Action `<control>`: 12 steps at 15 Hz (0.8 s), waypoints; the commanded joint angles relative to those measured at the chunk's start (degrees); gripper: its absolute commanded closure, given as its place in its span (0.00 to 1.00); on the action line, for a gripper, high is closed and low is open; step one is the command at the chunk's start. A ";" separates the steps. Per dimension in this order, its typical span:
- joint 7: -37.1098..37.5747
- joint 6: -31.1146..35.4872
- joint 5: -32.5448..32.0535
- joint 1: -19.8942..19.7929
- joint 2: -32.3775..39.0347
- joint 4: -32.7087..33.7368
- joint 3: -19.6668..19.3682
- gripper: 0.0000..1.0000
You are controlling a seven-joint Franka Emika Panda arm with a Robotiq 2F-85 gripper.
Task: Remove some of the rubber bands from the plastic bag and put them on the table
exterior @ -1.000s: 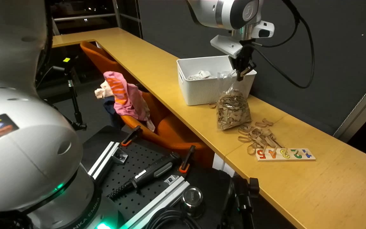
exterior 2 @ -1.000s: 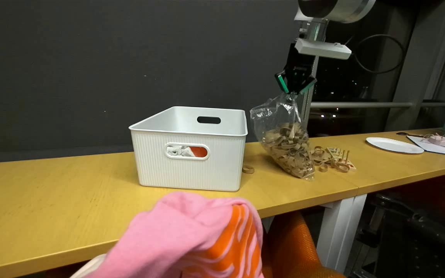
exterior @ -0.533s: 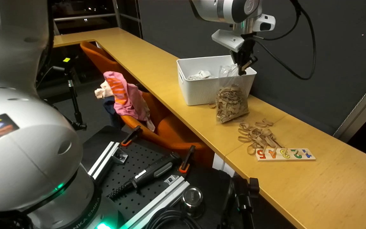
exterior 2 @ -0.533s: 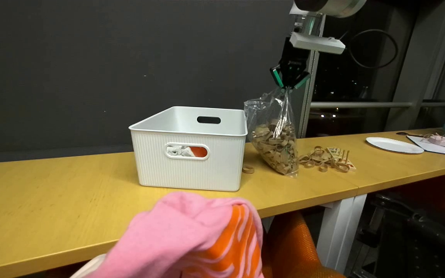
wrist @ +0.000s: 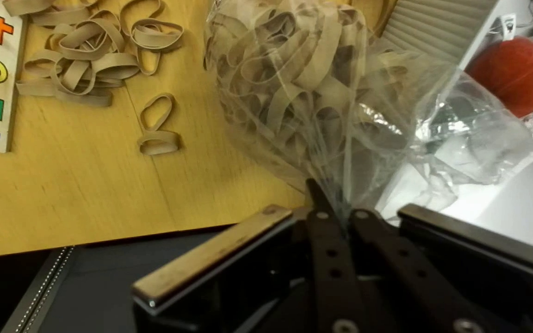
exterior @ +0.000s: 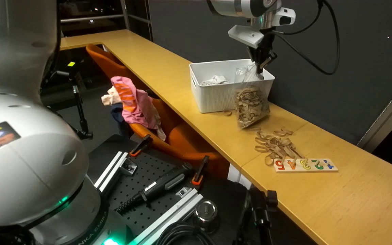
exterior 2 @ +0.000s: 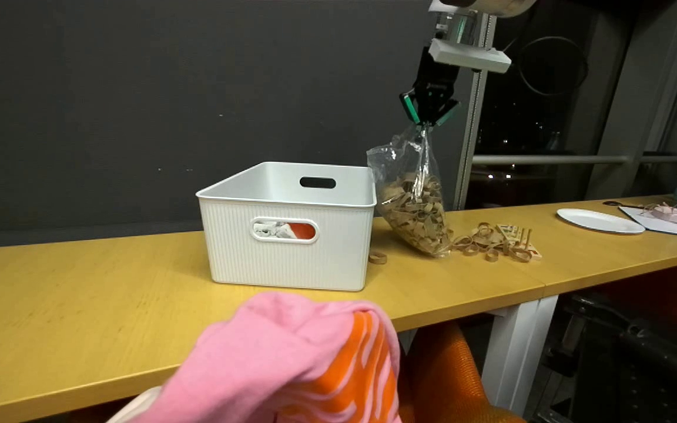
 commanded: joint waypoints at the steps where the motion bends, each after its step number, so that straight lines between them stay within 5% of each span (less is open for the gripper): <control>1: -1.60 -2.53 0.40 -0.90 3.24 5.39 1.07 1.00; 9: -3.29 -2.59 0.74 -1.13 8.23 9.97 1.89 1.00; 10: -3.22 -2.66 0.68 -1.06 8.26 10.12 1.85 0.74; 12: -3.00 -2.52 0.44 -0.82 7.82 9.64 1.72 0.66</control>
